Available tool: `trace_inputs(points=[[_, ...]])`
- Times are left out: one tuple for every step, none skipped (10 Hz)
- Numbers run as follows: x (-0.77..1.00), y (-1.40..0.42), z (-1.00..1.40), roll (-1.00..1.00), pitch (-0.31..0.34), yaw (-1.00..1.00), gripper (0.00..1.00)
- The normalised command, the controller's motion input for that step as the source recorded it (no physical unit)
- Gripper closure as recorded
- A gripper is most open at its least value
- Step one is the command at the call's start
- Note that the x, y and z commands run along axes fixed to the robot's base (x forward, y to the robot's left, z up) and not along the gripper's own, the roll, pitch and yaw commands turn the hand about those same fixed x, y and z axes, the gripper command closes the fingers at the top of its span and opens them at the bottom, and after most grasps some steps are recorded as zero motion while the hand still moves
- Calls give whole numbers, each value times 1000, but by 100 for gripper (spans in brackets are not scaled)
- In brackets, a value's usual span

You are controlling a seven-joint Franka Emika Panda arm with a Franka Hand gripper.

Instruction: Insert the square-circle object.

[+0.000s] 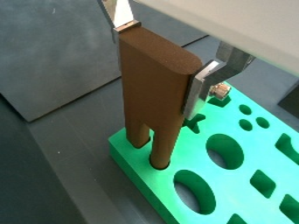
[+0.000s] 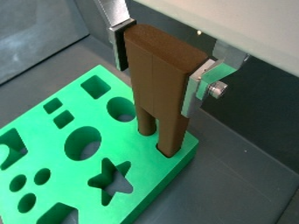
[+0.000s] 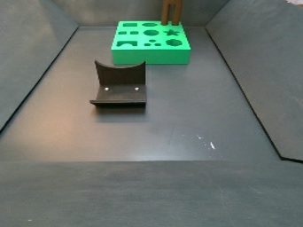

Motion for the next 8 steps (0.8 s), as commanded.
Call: trace_inputs(points=[[74, -34, -463, 0, -91, 0, 100], [103, 0, -489, 34, -46, 0, 100], [54, 0, -443, 39, -24, 0, 100], [0, 0, -357, 4, -20, 0, 100], [0, 0, -309, 0, -23, 0, 100], [0, 0, -266, -20, -24, 0, 100], [0, 6, -23, -70, -4, 0, 100], [0, 0, 0, 0, -4, 0, 100]])
